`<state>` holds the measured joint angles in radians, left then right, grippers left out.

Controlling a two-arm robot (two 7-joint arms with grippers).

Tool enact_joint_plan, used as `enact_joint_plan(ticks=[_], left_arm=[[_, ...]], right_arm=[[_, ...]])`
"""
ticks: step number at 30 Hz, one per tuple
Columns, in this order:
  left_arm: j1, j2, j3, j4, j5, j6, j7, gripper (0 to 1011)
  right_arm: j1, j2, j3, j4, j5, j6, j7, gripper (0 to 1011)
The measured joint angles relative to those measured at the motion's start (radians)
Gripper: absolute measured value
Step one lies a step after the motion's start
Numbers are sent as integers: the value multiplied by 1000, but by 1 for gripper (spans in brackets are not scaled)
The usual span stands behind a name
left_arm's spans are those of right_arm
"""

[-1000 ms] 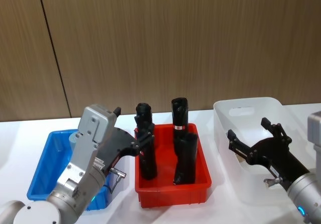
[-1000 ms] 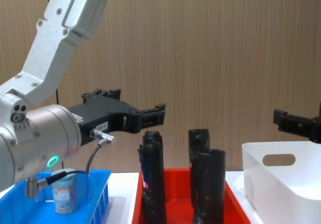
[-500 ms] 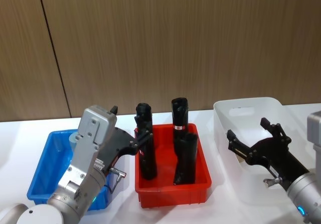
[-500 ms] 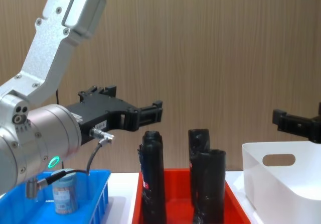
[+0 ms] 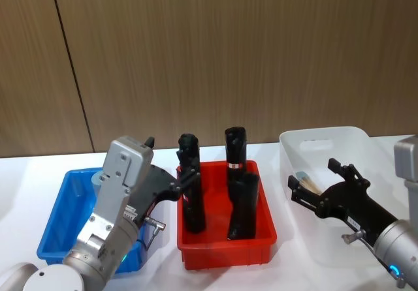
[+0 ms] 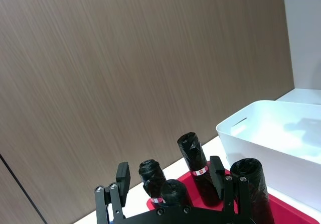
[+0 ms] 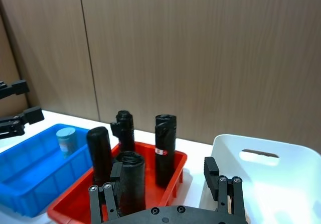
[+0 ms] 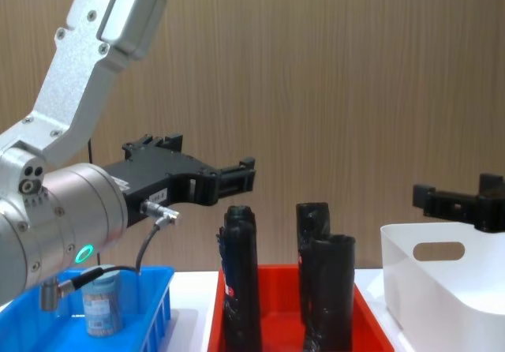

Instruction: Pick the cotton swabs from the blue box and place them into the white box.

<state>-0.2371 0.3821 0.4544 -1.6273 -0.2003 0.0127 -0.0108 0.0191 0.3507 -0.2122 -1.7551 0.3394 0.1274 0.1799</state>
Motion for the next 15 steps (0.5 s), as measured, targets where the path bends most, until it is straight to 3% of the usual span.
enact_joint_plan(ticks=[15], left_arm=[[0, 0, 0, 1, 0, 1, 0, 1003]], right_arm=[[75, -4, 4, 56, 38, 141, 121, 1002]])
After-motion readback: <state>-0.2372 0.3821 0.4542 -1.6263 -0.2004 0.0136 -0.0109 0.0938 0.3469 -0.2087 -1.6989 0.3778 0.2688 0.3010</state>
